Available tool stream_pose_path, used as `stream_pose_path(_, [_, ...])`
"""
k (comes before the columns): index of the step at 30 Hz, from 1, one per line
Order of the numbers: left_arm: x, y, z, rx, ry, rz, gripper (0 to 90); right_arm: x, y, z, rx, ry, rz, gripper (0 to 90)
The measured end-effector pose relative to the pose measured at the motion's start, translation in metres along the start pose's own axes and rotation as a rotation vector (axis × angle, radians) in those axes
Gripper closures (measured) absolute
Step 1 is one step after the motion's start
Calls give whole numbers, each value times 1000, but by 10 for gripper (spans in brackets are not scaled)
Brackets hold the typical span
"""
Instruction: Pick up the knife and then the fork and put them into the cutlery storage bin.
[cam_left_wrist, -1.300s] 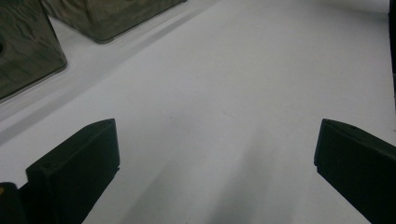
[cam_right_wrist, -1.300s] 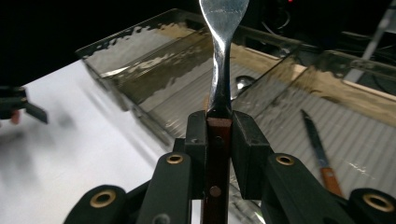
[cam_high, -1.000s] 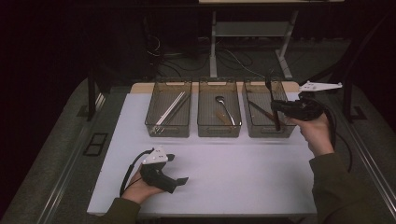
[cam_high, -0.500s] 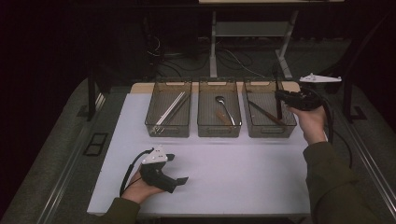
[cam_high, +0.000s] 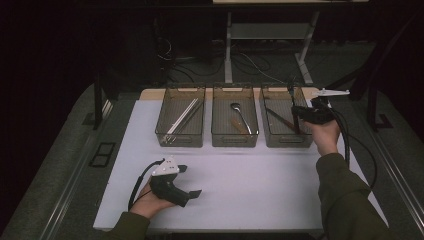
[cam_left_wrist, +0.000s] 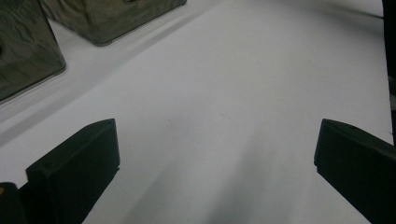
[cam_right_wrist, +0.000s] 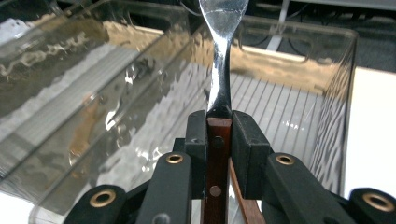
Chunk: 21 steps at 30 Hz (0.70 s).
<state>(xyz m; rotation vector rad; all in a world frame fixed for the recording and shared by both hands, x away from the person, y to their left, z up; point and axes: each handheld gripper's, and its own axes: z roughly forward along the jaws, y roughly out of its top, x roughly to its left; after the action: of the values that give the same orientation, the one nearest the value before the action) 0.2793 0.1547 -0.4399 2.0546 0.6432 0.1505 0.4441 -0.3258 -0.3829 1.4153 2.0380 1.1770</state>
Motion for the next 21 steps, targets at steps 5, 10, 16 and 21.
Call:
stream_pose_path(5, [0, 0, 0, 1, -1, 1, 0, 0, -7, 7, 44, -13, -7, 772])
stream_pose_path(10, [0, 0, 0, 4, 0, 2, 0, 2, -9, 11, 101, -4, -17, 771])
stream_pose_path(16, [0, 0, 1, 4, 0, 3, 0, 3, -11, 17, 177, -14, -34, 762])
stream_pose_path(21, [0, 0, 1, 4, 1, 4, 0, 2, -10, 18, 195, -16, -32, 696])
